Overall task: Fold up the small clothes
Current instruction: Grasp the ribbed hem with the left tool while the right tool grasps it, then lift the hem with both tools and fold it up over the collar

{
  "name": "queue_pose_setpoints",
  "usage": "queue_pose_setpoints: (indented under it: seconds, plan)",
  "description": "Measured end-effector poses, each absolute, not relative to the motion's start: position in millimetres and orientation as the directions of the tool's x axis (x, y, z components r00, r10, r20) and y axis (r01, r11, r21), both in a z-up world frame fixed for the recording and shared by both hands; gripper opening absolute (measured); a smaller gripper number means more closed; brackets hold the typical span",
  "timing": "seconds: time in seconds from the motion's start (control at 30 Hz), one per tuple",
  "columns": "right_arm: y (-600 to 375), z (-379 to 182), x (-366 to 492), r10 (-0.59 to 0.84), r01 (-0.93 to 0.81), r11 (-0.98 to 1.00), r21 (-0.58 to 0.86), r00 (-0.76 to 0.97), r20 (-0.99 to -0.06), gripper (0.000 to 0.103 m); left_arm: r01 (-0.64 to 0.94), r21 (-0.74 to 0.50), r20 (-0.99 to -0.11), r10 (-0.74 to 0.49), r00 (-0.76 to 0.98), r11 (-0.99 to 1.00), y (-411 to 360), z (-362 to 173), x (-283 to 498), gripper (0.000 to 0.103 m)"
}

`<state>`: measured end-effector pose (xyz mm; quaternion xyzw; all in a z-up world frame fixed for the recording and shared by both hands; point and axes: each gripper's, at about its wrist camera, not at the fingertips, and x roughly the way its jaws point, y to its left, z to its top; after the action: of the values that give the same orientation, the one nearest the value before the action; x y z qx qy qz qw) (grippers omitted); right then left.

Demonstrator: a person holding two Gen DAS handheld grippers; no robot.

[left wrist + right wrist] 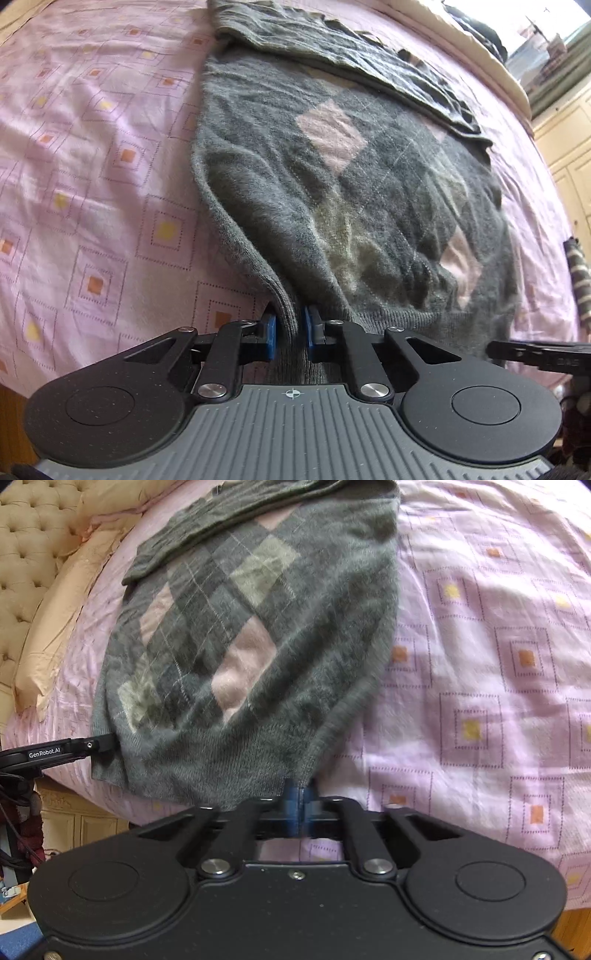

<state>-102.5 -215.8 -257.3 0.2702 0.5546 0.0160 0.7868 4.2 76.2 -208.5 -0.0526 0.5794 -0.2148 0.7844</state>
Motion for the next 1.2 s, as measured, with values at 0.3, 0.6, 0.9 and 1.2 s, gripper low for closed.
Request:
queue_pose_setpoints:
  seconds: [0.3,0.6,0.9,1.2]
  plan:
    - [-239.8,-211.3,-122.7,0.332,0.296,0.788,0.539,0.533,-0.778,0.011,0.213,-0.361,-0.85,-0.414,0.324,0.908,107.7,-167.7,-6.9,0.005]
    - [-264.2,-157.7,-83.6,0.278,0.286,0.778,0.559,0.642,-0.715,0.011,0.245,-0.425,-0.759,-0.49,0.429,0.872,98.8,-106.1,29.4,0.005]
    - [-309.5,-130.6,17.0,0.193,0.315,0.755,0.575,0.73,-0.655,0.011,0.277,-0.46,-0.64,-0.531,0.555,0.844,85.2,-57.9,131.2,0.005]
    - [-339.3,-161.4,116.1,0.132,0.388,0.776,0.496,0.671,-0.73,0.012,0.401,-0.386,-0.707,-0.545,0.451,0.831,46.5,-96.1,232.5,0.038]
